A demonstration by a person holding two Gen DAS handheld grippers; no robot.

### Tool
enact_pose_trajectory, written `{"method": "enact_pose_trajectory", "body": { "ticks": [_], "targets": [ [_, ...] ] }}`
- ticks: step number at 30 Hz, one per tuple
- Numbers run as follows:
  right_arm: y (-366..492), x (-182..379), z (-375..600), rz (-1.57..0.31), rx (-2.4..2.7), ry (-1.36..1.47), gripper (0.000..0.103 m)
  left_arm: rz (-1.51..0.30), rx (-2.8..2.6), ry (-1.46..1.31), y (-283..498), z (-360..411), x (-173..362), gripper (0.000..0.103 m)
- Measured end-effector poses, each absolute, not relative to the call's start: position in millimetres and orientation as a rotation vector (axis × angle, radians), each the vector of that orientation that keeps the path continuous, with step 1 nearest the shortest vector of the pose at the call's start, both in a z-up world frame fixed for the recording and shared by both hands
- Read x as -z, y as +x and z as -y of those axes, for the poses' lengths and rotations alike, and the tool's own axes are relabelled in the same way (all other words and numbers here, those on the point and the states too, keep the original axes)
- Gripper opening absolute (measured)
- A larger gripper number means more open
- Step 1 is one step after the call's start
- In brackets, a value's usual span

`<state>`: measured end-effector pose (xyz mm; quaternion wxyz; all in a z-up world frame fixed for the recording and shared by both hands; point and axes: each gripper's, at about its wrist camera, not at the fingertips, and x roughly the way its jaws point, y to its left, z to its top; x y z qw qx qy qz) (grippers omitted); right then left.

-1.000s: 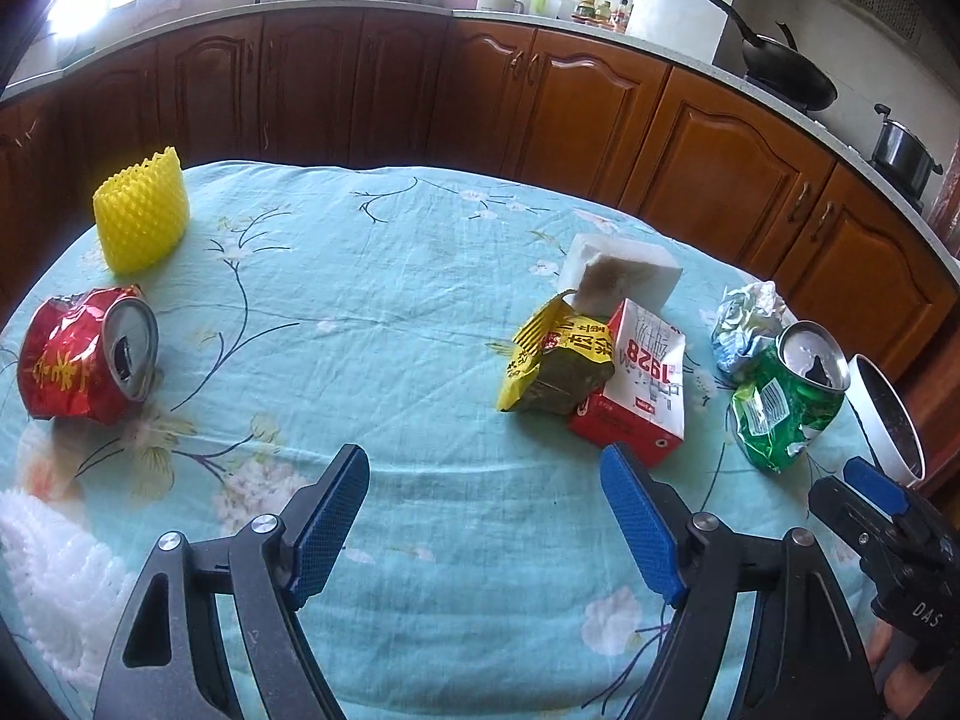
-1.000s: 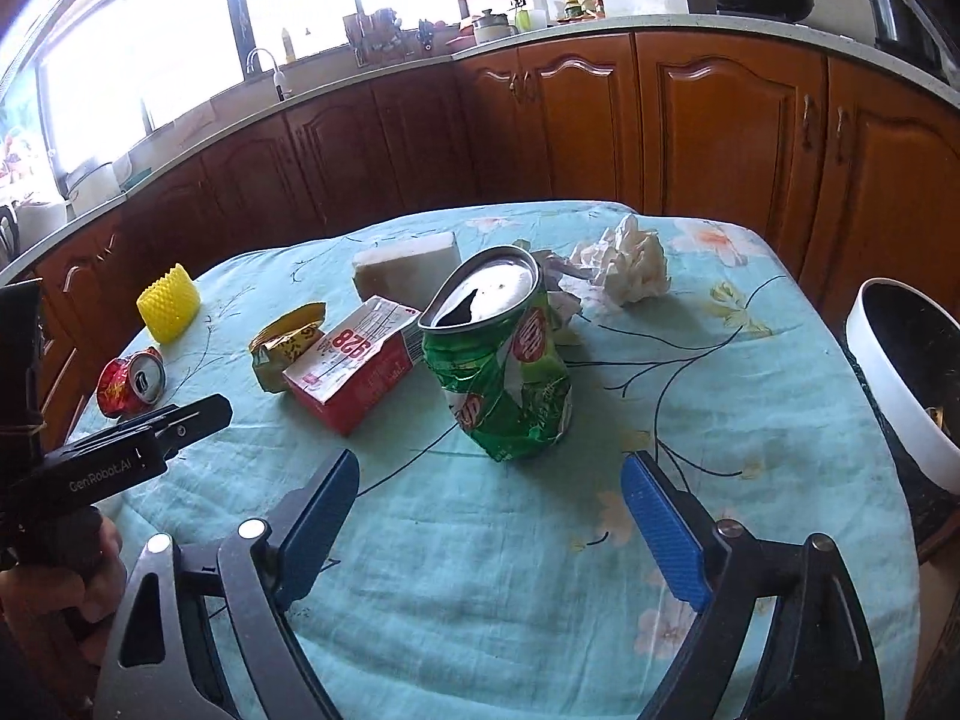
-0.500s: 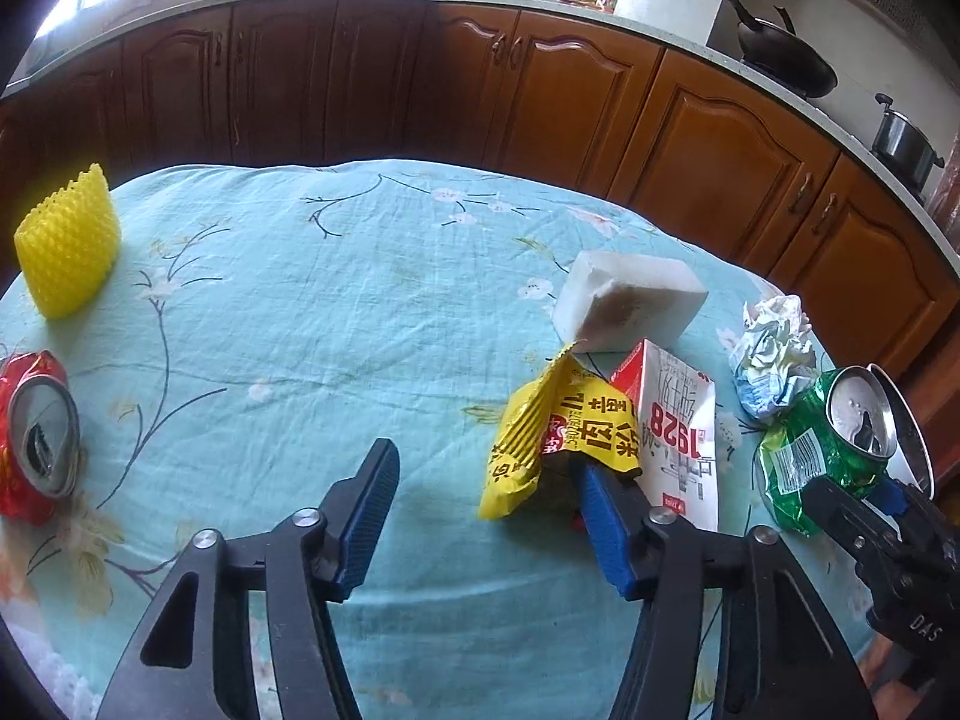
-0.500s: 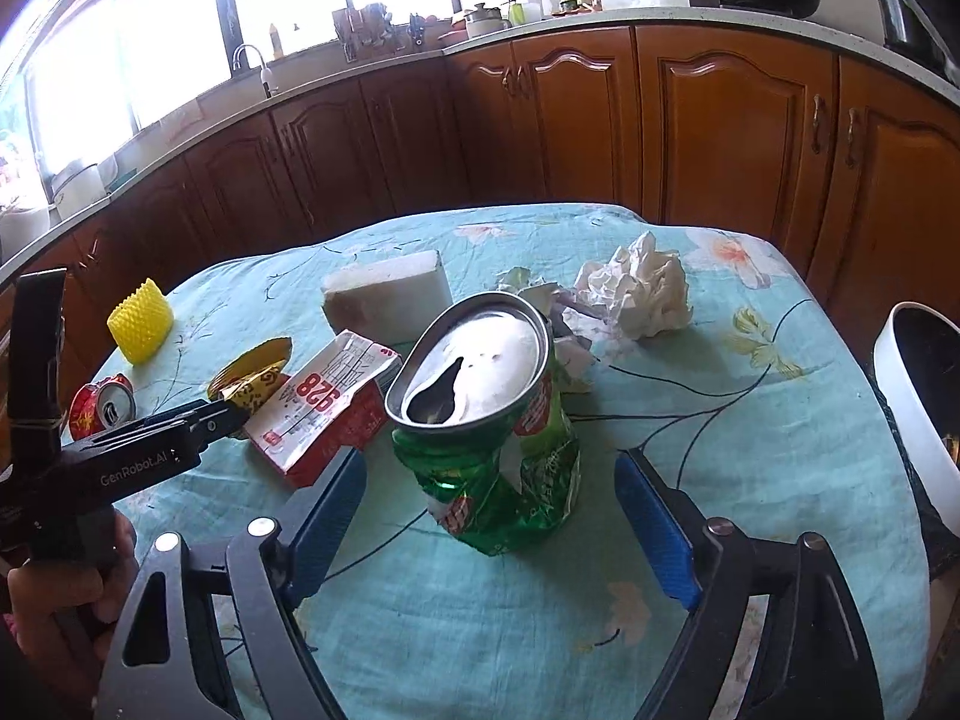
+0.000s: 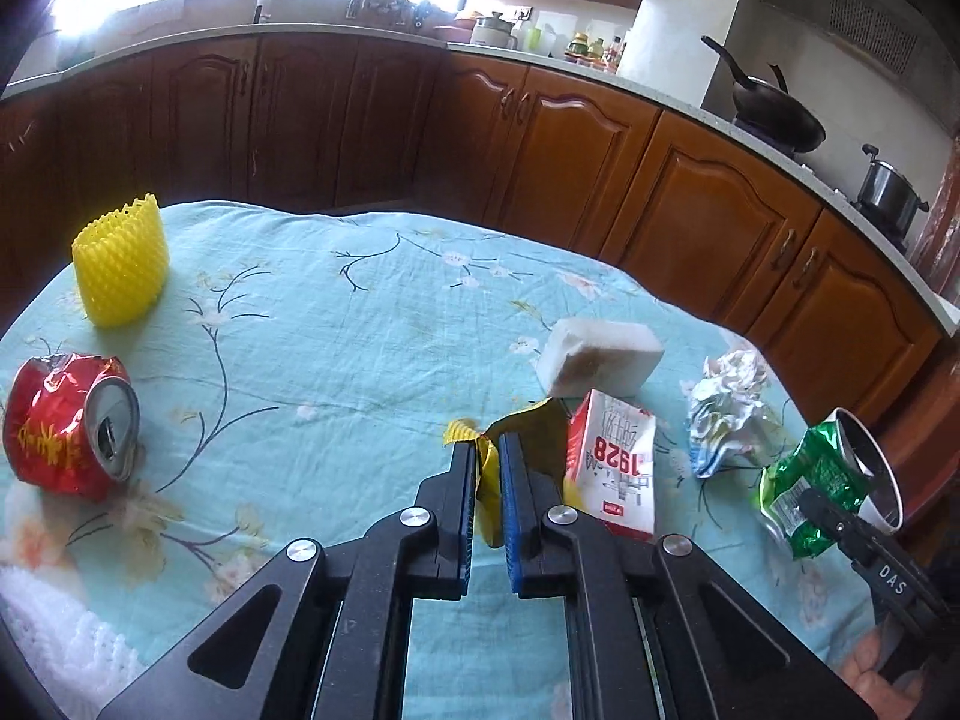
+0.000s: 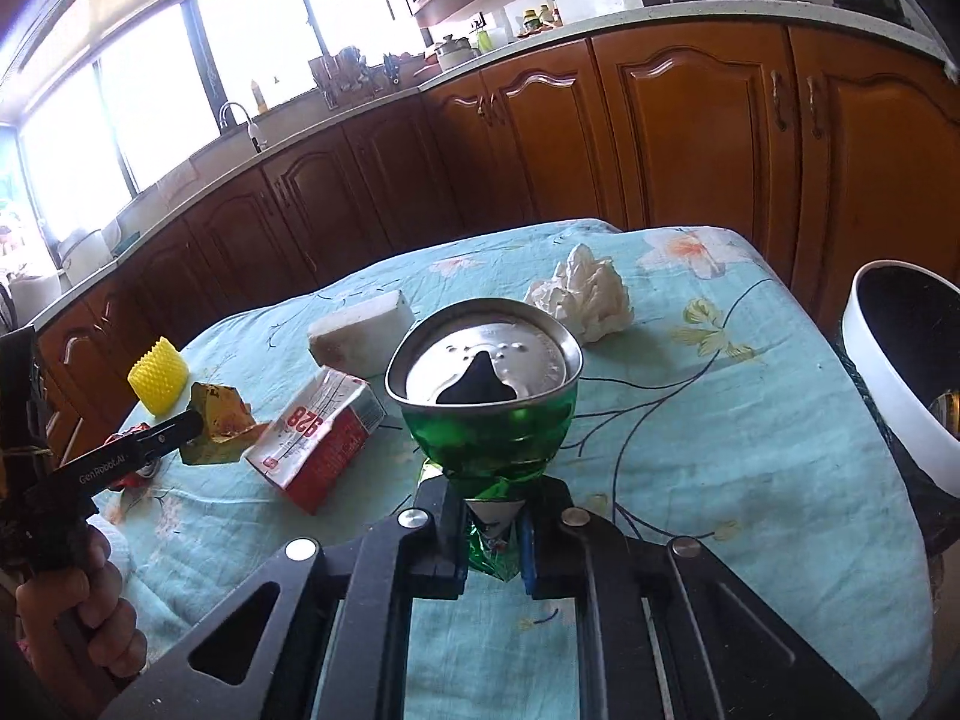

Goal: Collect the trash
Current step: 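Grasp the yellow chip bag with the left tool while the right tool grasps the green soda can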

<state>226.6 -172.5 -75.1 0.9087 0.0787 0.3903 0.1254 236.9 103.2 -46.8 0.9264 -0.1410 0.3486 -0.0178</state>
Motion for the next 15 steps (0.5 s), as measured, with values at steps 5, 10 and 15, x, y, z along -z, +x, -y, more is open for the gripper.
{"method": "enact_pose_trajectory", "body": {
  "ticks": [5,10,15],
  "targets": [
    [211.8,66.3,189.7,-0.793,-0.263,0.181,0.012,-0.683,0.090,-0.279,216.9,-90.9,30.1,0.007],
    [197.3,55.4,212.2,-0.767,-0.248,0.200,0.012,-0.682,0.164,-0.266,208.9,-67.3,18.7,0.007],
    [186.7,50.2,235.9,-0.754,-0.218,0.213,0.012,-0.703,0.239,-0.241,208.1,-37.0,17.0,0.007]
  ]
}}
